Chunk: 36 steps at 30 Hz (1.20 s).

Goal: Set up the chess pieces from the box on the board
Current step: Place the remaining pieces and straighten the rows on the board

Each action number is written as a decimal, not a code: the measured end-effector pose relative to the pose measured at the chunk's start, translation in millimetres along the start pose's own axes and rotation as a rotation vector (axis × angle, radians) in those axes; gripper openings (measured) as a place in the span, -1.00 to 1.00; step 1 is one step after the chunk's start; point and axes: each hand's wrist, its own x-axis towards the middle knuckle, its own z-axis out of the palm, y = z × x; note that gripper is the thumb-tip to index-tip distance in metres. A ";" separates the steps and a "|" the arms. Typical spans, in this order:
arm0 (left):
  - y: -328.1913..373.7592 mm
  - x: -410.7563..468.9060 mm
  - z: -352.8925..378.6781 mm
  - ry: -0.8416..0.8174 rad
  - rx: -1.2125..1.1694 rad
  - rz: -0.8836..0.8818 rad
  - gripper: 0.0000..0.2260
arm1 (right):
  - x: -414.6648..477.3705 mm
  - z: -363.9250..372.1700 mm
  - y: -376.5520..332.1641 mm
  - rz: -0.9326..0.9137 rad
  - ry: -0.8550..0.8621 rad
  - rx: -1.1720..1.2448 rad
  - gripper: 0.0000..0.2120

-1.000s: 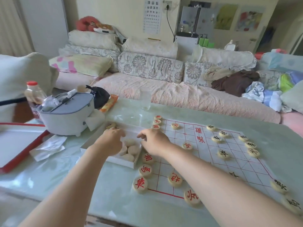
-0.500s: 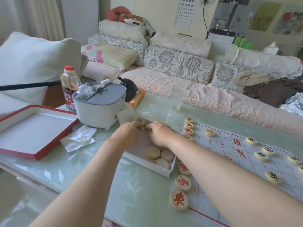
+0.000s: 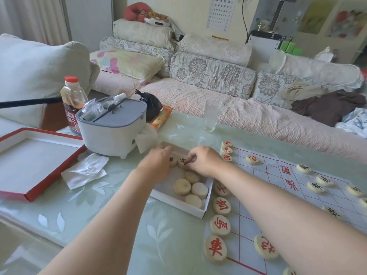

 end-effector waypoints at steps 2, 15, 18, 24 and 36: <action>-0.2 -1.6 -0.9 0.015 -0.023 0.004 -0.54 | 0.8 0.7 1.3 0.041 -0.001 0.093 -0.81; 6.2 -0.6 1.9 0.022 0.082 -0.029 -0.69 | -3.5 11.3 -11.7 0.023 0.066 0.148 -0.60; 11.4 -1.8 -0.9 0.068 0.064 -0.024 -0.65 | -13.0 -0.1 -8.8 -0.011 0.137 0.169 -0.66; 61.6 -9.2 -0.1 0.123 -0.105 0.009 -0.60 | -51.3 -35.4 19.5 0.003 0.215 0.234 -0.70; 220.2 -32.5 34.1 -0.004 -0.203 0.256 -0.61 | -168.9 -103.3 130.7 0.185 0.294 0.246 -0.71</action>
